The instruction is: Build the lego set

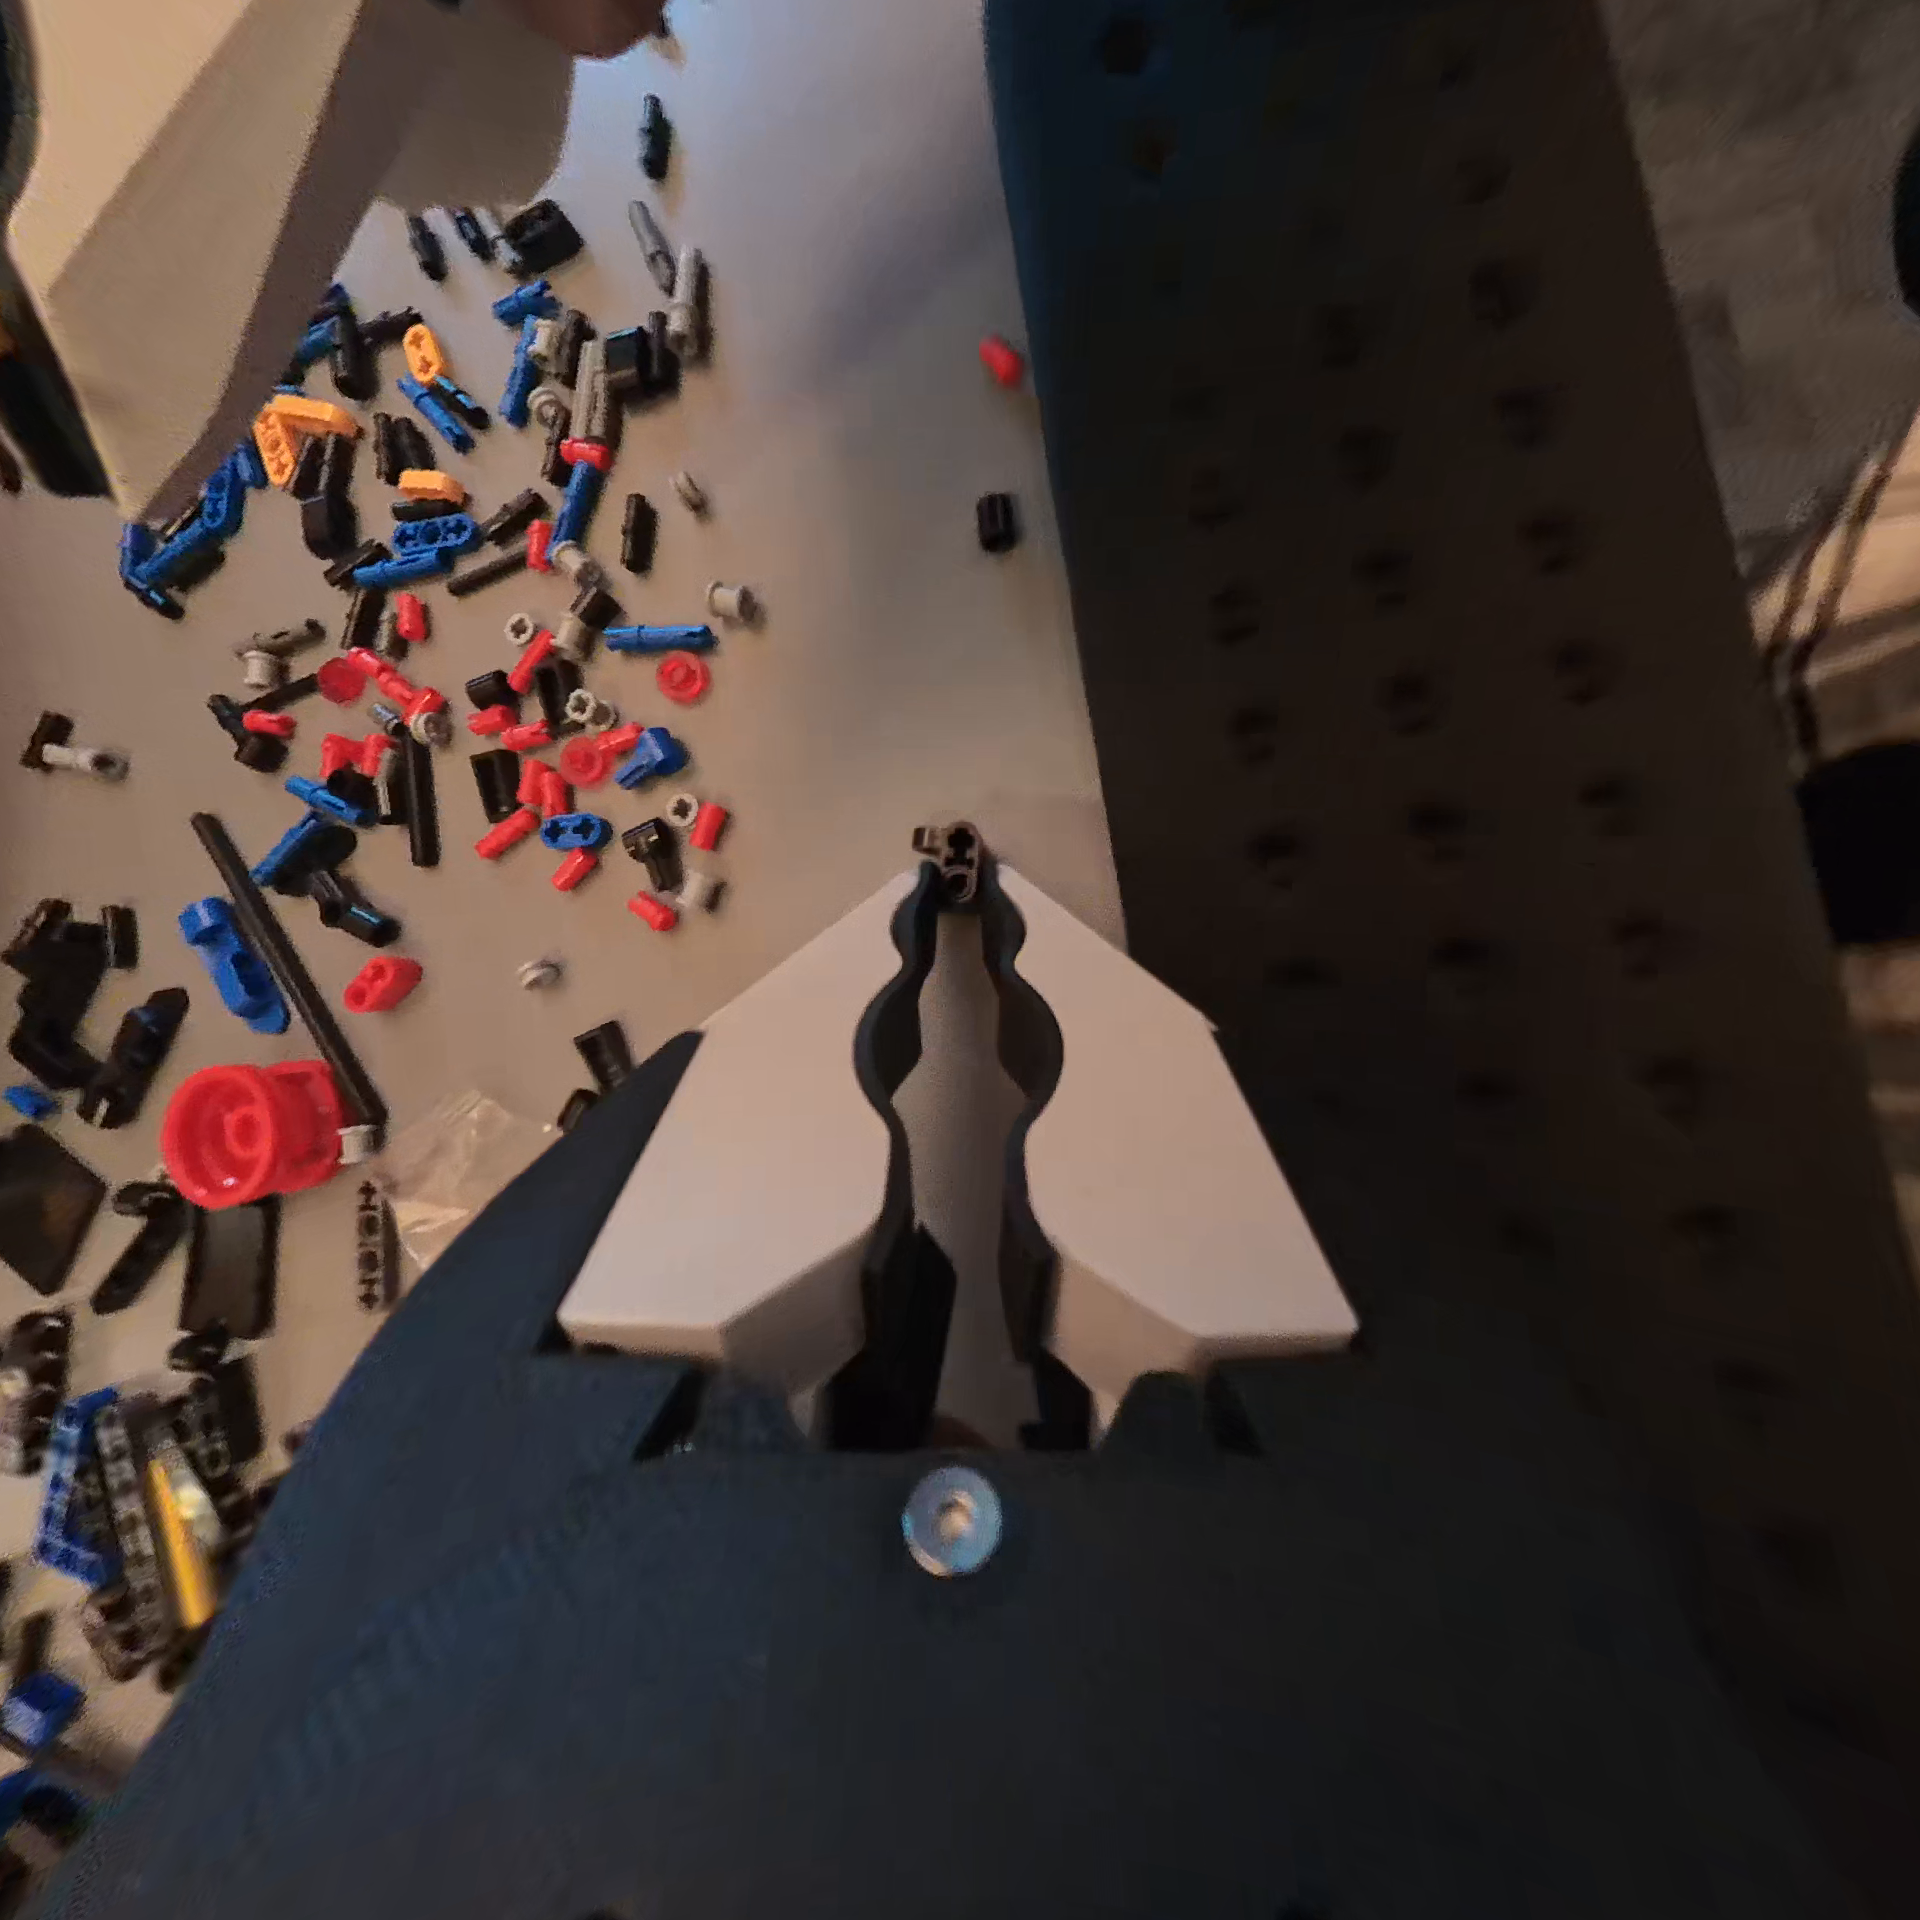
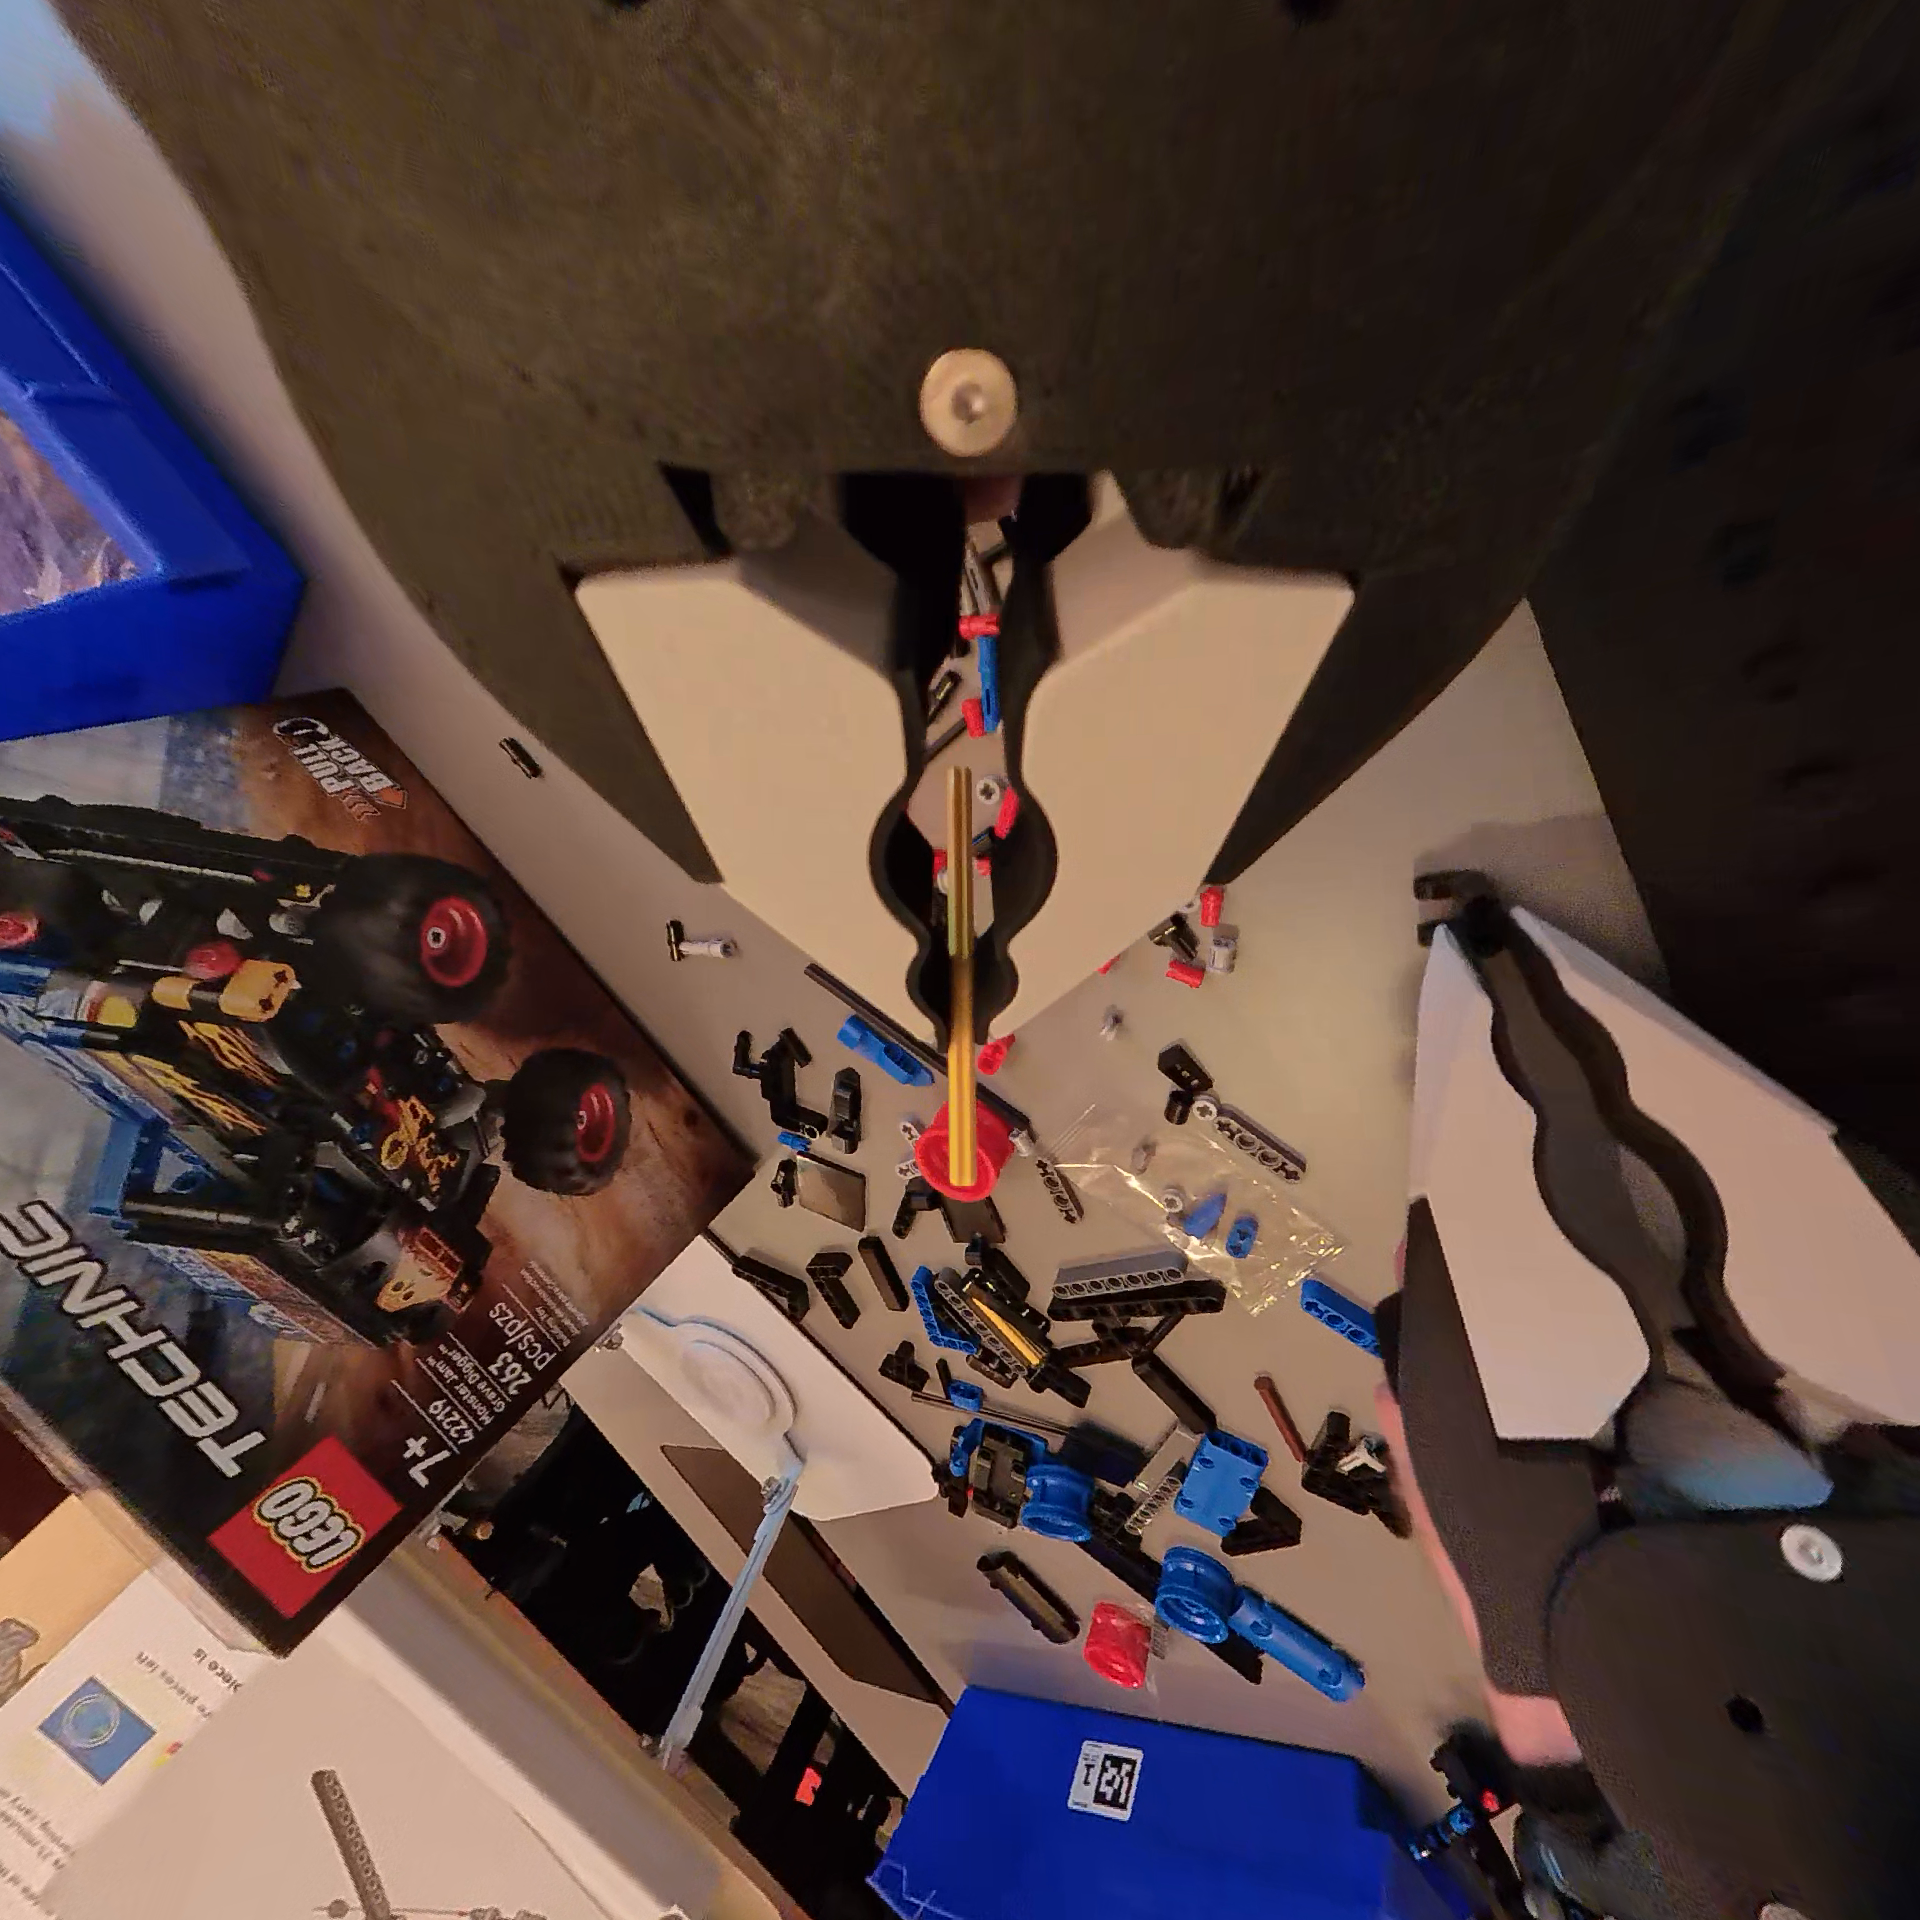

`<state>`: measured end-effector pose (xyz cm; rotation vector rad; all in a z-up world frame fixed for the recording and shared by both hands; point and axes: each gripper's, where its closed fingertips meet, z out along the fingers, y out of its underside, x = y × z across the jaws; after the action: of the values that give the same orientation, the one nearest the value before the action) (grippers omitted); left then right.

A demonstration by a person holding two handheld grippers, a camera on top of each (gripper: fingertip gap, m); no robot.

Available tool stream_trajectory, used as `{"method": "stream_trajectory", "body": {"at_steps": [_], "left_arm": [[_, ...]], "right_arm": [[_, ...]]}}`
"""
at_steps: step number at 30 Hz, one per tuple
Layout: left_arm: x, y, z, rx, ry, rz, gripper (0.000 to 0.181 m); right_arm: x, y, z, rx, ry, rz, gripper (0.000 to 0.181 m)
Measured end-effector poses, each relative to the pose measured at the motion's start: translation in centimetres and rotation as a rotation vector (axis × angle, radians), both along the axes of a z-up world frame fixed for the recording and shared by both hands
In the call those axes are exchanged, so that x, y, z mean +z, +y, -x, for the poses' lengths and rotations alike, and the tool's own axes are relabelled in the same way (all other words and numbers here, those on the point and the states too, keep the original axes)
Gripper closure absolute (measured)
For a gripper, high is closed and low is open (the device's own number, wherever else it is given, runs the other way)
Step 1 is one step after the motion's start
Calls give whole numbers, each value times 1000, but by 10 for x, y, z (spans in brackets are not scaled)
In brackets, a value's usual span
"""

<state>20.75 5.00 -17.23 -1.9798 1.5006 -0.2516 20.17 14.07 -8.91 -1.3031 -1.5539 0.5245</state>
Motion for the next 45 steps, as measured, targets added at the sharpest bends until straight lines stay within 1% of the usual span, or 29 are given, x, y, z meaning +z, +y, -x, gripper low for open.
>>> {"method": "stream_trajectory", "body": {"at_steps": [4,6,8,10,11,13,14,17,20,22,24,27,32,36,40,42,44,45], "left_arm": [[-1,-8,19,-155,44,-1,175],[-1,-6,30,-177,66,-5,174],[-4,-4,37,-182,112,-36,160],[-4,-1,40,-136,140,-65,158],[-3,1,42,-96,145,-71,153],[-1,5,52,22,148,-80,145],[1,4,55,74,131,-72,141],[9,0,60,230,35,-52,140],[10,-6,61,341,-27,-19,141],[6,-11,57,374,-56,5,143],[1,-13,55,386,-51,15,145],[-5,-11,49,387,-51,17,154],[-6,-7,41,387,-60,17,159],[-7,-5,40,356,-34,15,171],[-7,-2,41,301,-35,26,174],[-7,2,46,307,-31,16,178],[-7,3,50,301,-28,13,176],[-6,1,49,293,-41,23,171]], "right_arm": [[-2,-3,3,15,-3,0,180],[-3,-4,6,20,-4,-1,180],[-3,-5,8,21,-2,-1,180],[-2,-5,9,21,2,1,180],[-2,-5,10,20,1,1,180],[-2,-5,10,17,2,-2,180],[-2,-5,10,16,2,-1,180],[-3,-6,10,18,2,4,180],[-7,-8,10,24,-11,9,180],[-12,-11,9,36,-38,17,180],[-20,-17,8,60,-86,23,180],[-39,-35,7,128,-178,41,179],[-66,-61,14,199,-307,49,179],[-87,-65,17,202,-417,23,179],[-89,-71,25,223,-423,55,179],[-89,-75,28,235,-429,58,179],[-90,-80,32,245,-421,74,179],[-90,-81,33,246,-417,81,179]]}}
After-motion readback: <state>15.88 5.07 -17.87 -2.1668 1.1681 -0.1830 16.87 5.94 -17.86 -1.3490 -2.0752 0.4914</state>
